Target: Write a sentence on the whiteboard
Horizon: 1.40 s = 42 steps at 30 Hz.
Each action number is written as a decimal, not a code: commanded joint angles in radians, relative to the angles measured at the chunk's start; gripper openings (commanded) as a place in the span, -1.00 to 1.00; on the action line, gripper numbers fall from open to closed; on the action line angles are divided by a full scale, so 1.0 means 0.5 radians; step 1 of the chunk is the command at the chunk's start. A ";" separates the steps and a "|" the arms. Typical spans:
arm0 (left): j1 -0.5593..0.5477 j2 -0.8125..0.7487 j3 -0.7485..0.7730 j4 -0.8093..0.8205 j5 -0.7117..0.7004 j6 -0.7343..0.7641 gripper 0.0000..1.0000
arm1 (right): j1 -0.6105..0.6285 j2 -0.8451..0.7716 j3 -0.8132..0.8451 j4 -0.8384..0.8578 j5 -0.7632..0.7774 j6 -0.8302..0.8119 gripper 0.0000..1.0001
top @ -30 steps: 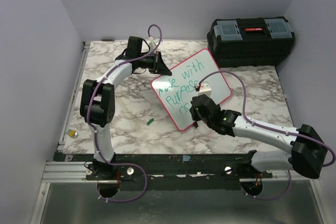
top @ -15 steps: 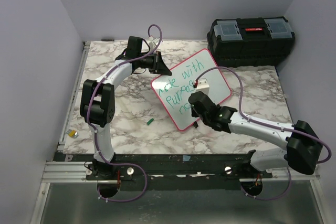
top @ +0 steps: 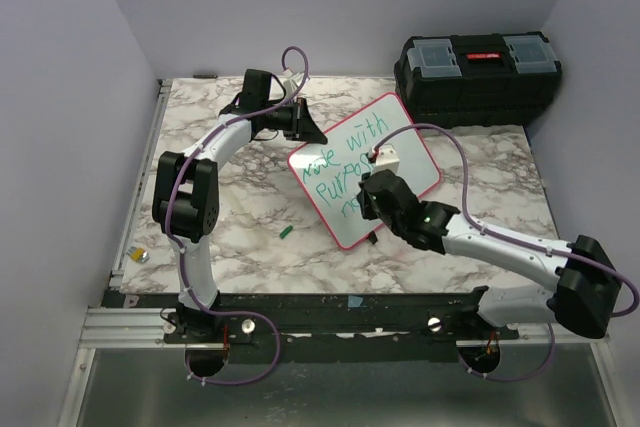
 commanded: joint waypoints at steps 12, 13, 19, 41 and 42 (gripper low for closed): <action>0.024 -0.204 -0.124 0.128 -0.219 0.129 -1.00 | -0.038 -0.275 -0.077 0.077 0.116 -0.009 -0.99; 0.024 -0.217 -0.128 0.102 -0.259 0.124 -1.00 | -0.041 -0.276 -0.076 0.079 0.117 -0.016 -0.99; 0.021 -0.392 -0.435 0.327 -0.352 -0.155 -1.00 | -0.063 -0.240 -0.054 0.079 0.140 -0.077 -0.99; 0.002 -0.534 -0.580 0.295 -0.455 -0.161 -1.00 | -0.184 -0.250 -0.287 0.316 -0.175 -0.045 -0.99; 0.002 -0.539 -0.584 0.295 -0.457 -0.161 -1.00 | -0.191 -0.236 -0.282 0.316 -0.191 -0.044 -0.99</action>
